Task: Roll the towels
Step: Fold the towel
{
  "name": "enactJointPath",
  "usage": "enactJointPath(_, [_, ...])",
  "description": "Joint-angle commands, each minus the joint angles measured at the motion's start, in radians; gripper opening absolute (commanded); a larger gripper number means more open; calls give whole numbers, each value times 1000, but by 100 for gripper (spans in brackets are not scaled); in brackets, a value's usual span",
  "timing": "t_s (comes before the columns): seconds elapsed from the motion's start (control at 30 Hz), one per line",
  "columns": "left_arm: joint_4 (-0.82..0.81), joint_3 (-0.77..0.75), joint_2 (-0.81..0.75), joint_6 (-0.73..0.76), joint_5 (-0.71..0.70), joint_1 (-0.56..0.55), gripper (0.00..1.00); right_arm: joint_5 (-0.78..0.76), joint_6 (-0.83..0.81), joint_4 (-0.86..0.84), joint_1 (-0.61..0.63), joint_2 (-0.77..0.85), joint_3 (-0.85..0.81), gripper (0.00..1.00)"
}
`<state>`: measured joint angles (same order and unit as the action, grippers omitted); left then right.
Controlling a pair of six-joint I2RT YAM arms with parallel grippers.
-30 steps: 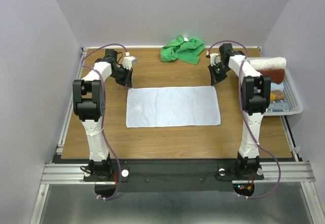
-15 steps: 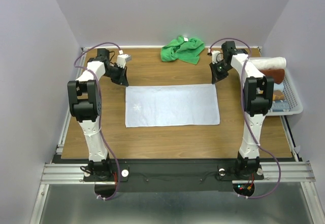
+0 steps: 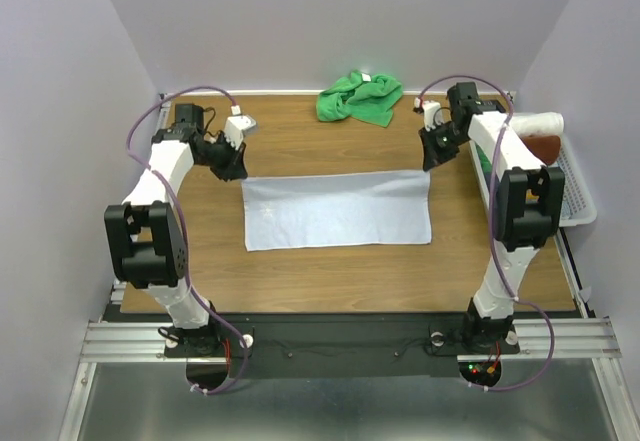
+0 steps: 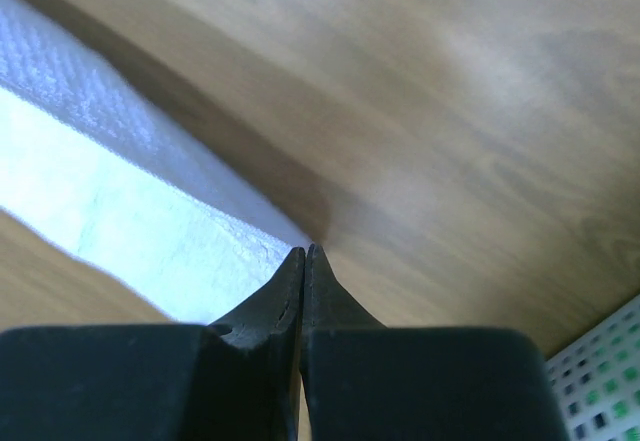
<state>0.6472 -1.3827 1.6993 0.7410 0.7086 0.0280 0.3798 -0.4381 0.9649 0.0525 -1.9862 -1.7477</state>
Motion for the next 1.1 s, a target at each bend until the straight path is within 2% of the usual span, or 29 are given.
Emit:
enactJointPath(0.0, [64,106,-96,109,26,3,0,57,-56,29,-13,99,76,1])
enactJointPath(0.27, [92,283,-237,201,8,-2,0,120,-154,52,-13,239,264,1])
enactJointPath(0.5, [91,421,-271,259,-53,-25,0,152,-237,54,-11,294,442,1])
enactJointPath(0.57, [91,438,-277,265,-60,-25,0,157,-244,52,-10,299,464,1])
enactJointPath(0.6, [88,454,-280,265,-69,-64,0,157,-252,51,-10,299,480,0])
enactJointPath(0.8, [0,531,-302,218,-130,-134,0,160,-277,49,-6,303,520,1])
enactJointPath(1.07, [-41,533,-254,190,-155,-154,0,153,-284,35,3,293,559,0])
